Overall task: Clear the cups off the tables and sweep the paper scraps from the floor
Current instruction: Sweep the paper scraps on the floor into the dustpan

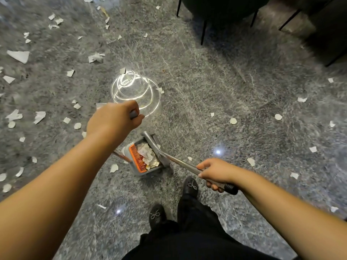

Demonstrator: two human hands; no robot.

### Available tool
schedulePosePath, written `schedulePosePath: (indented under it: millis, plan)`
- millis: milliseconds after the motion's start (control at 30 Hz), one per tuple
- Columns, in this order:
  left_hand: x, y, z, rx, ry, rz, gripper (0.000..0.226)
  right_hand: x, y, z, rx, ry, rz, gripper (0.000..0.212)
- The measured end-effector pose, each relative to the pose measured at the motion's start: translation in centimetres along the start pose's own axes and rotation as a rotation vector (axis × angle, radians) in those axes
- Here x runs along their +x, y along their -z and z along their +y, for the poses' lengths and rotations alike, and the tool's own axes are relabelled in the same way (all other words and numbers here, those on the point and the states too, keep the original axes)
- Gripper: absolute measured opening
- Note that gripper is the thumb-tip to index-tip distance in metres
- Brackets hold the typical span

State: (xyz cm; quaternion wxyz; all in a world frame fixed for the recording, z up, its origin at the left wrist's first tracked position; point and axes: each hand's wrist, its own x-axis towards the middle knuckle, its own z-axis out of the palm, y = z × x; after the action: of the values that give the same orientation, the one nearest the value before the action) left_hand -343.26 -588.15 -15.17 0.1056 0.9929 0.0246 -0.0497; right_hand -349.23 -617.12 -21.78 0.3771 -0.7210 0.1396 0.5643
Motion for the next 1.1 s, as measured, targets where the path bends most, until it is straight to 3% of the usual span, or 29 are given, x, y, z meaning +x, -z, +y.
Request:
schedulePosePath:
  millis: [333,633,800,933,1100]
  plan:
    - [-3.5,1.1,-5.2,-0.149,-0.072,-0.001,0.020,-3.4,-3.0,3.1,0.118,0.018,0.175,0.044]
    - [-4.3,-0.3,-2.6,-0.103,-0.250,-0.078,0.017,-5.4,-5.3,6.9,0.323,-0.029,0.365,0.037]
    - [-4.7,-1.0,-0.6,-0.063,-0.340,-0.086,0.022,-4.3,-5.8,8.2,0.305,-0.072,0.433,0.030]
    - [-5.0,-1.5,0.4,-0.060,-0.370,-0.086,0.024,-2.8,-6.8,8.0,0.194,-0.114,0.419,0.011]
    - [-4.4,-1.9,0.8,-0.052,-0.359,-0.097,0.024,-1.4,-9.0,7.0,0.144,-0.124,0.319,0.011]
